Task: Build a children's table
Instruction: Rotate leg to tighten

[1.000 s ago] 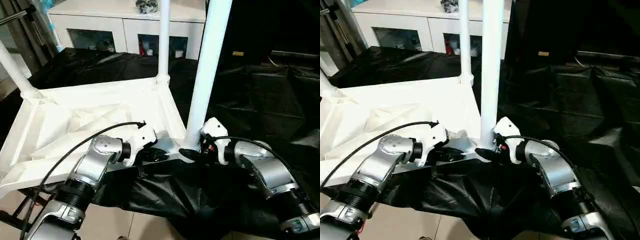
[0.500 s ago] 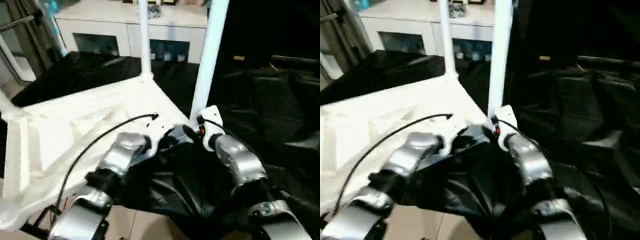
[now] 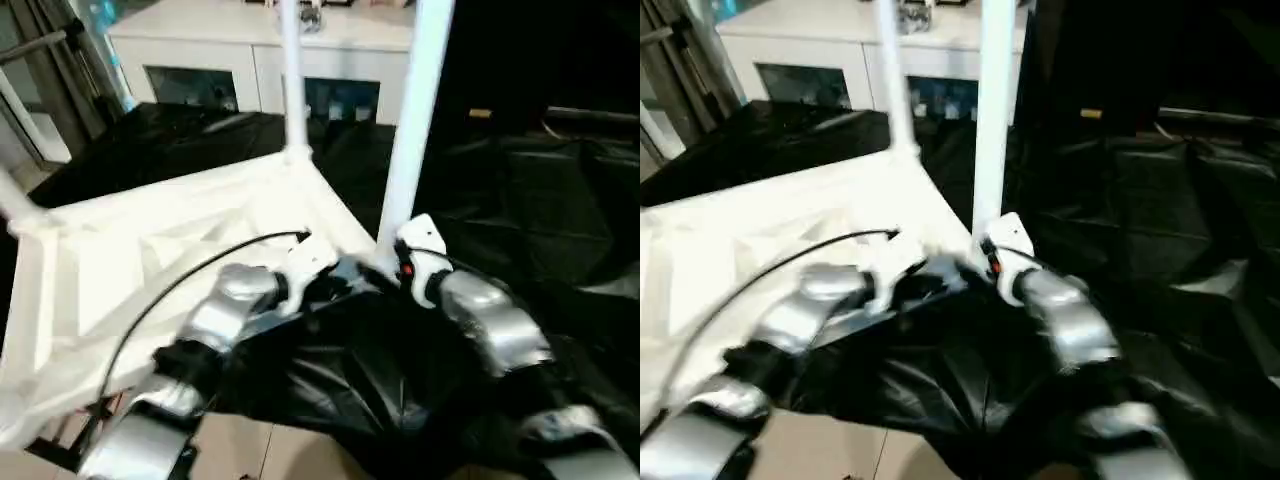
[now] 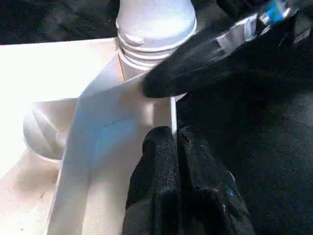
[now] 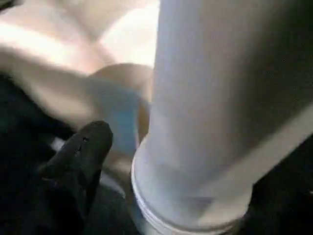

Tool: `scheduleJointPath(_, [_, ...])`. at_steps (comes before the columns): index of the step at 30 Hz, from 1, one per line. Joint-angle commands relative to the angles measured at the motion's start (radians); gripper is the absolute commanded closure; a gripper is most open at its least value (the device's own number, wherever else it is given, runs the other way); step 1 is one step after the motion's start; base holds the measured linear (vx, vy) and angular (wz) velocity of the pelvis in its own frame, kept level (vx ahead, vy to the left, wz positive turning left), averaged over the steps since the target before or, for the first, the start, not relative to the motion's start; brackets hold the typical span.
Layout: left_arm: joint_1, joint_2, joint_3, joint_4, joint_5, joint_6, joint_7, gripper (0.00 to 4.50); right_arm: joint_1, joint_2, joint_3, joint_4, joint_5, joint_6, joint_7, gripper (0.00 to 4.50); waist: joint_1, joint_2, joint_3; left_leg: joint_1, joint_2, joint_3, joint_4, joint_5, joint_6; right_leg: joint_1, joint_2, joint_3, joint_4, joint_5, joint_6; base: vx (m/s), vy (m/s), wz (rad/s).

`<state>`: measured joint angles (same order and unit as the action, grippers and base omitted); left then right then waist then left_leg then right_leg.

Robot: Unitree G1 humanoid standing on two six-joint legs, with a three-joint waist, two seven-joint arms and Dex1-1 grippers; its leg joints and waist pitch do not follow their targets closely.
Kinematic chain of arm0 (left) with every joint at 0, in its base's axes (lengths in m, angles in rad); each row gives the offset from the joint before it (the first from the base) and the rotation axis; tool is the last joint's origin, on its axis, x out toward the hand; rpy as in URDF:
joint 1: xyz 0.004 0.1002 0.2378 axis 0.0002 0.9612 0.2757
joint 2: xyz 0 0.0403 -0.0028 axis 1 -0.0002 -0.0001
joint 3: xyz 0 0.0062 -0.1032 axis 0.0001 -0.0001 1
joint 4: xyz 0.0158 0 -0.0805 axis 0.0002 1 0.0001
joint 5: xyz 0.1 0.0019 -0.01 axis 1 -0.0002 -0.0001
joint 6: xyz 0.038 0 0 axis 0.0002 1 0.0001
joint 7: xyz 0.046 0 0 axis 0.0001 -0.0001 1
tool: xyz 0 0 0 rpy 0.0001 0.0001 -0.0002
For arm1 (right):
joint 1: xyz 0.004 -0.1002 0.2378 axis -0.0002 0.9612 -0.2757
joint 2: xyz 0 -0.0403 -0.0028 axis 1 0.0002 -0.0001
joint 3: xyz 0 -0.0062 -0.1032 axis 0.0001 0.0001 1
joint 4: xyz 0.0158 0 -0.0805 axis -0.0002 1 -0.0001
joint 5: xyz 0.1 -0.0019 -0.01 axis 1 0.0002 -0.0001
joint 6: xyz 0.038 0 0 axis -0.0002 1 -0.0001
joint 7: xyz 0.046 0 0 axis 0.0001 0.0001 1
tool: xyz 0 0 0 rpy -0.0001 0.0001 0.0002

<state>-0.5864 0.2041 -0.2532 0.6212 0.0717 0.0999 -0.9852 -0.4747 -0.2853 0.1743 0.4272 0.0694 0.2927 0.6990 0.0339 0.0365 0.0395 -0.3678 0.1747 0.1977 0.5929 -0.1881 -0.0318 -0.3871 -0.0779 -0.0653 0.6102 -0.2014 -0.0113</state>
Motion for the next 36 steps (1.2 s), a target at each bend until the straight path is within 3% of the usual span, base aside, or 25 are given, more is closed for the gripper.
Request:
scheduleJointPath(1, [0.024,0.017,-0.021,-0.03,-0.033,-0.038,-0.081,4.5,0.014,-0.027,0.041,-0.065,0.039,-0.004,0.134,0.36,0.004,-0.012,-0.057,0.004,0.057,-0.028,-0.063,-0.168,0.078,0.046,-0.076,0.051,-0.074,-0.119,-0.235,0.0,0.0,0.0])
scheduleJointPath(5, [0.044,0.062,-0.029,-0.064,-0.059,-0.049,-0.171,4.5,0.038,-0.102,0.067,-0.123,0.07,0.008,0.285,0.36,0.009,-0.018,-0.055,0.005,0.06,-0.026,-0.063,-0.169,0.09,0.046,-0.074,0.048,-0.073,-0.123,-0.243,0.0,0.0,0.0])
scheduleJointPath(6, [0.046,0.071,-0.031,-0.071,-0.065,-0.048,-0.191,4.5,0.042,-0.117,0.073,-0.134,0.078,0.014,0.315,0.36,0.011,-0.015,-0.053,0.005,0.063,-0.026,-0.064,-0.179,0.09,0.043,-0.075,0.049,-0.074,-0.143,-0.244,0.0,0.0,0.0])
scheduleJointPath(10, [0.053,0.107,-0.04,-0.096,-0.086,-0.052,-0.274,4.5,0.049,-0.159,0.089,-0.166,0.101,0.027,0.404,0.36,0.016,-0.018,-0.049,0.01,0.066,-0.026,-0.069,-0.21,0.07,0.038,-0.075,0.05,-0.079,-0.204,-0.239,0.0,0.0,0.0])
scheduleJointPath(12, [0.055,0.122,-0.045,-0.112,-0.097,-0.049,-0.319,4.5,0.047,-0.167,0.091,-0.178,0.11,0.034,0.435,0.62,0.017,-0.02,-0.048,0.011,0.066,-0.027,-0.071,-0.221,0.056,0.036,-0.077,0.052,-0.08,-0.231,-0.233,0.0,0.0,0.0])
scheduleJointPath(16, [0.058,0.13,-0.049,-0.124,-0.11,-0.039,-0.343,4.5,0.048,-0.173,0.097,-0.192,0.117,0.046,0.457,0.88,0.021,-0.02,-0.05,0.012,0.066,-0.026,-0.07,-0.199,0.049,0.036,-0.076,0.053,-0.076,-0.188,-0.241,0.0,0.0,0.0])
scheduleJointPath(20, [0.058,0.132,-0.052,-0.119,-0.112,-0.04,-0.345,4.5,0.059,-0.183,0.107,-0.213,0.125,0.064,0.483,1.25,0.027,-0.023,-0.051,0.01,0.064,-0.024,-0.066,-0.169,0.061,0.039,-0.076,0.053,-0.071,-0.143,-0.248,0.0,0.0,0.0])
scheduleJointPath(24, [0.058,0.124,-0.053,-0.115,-0.107,-0.037,-0.339,4.5,0.07,-0.184,0.111,-0.222,0.126,0.076,0.495,1.63,0.03,-0.022,-0.05,0.011,0.065,-0.025,-0.068,-0.18,0.056,0.038,-0.076,0.052,-0.075,-0.176,-0.241,0.0,0.0,0.0])
scheduleJointPath(31, [0.059,0.11,-0.051,-0.11,-0.108,-0.032,-0.314,4.5,0.104,-0.153,0.111,-0.232,0.135,0.087,0.454,1.86,0.03,-0.021,-0.05,0.012,0.065,-0.026,-0.069,-0.187,0.046,0.038,-0.076,0.053,-0.075,-0.181,-0.234,0.0,0.0,0.0])
scheduleJointPath(34, [0.053,0.096,-0.048,-0.096,-0.092,-0.021,-0.267,4.5,0.111,-0.119,0.101,-0.209,0.117,0.076,0.392,1.87,0.026,-0.022,-0.045,0.013,0.063,-0.028,-0.073,-0.224,0.032,0.036,-0.078,0.053,-0.083,-0.247,-0.223,0.0,0.0,0.0])
scheduleJointPath(36, [0.027,0.054,-0.039,-0.038,-0.047,-0.011,-0.134,4.5,0.099,-0.036,0.075,-0.127,0.068,0.066,0.22,1.87,0.017,-0.019,-0.04,0.017,0.062,-0.029,-0.076,-0.264,0.011,0.028,-0.078,0.053,-0.092,-0.313,-0.212,0.0,0.0,0.0])
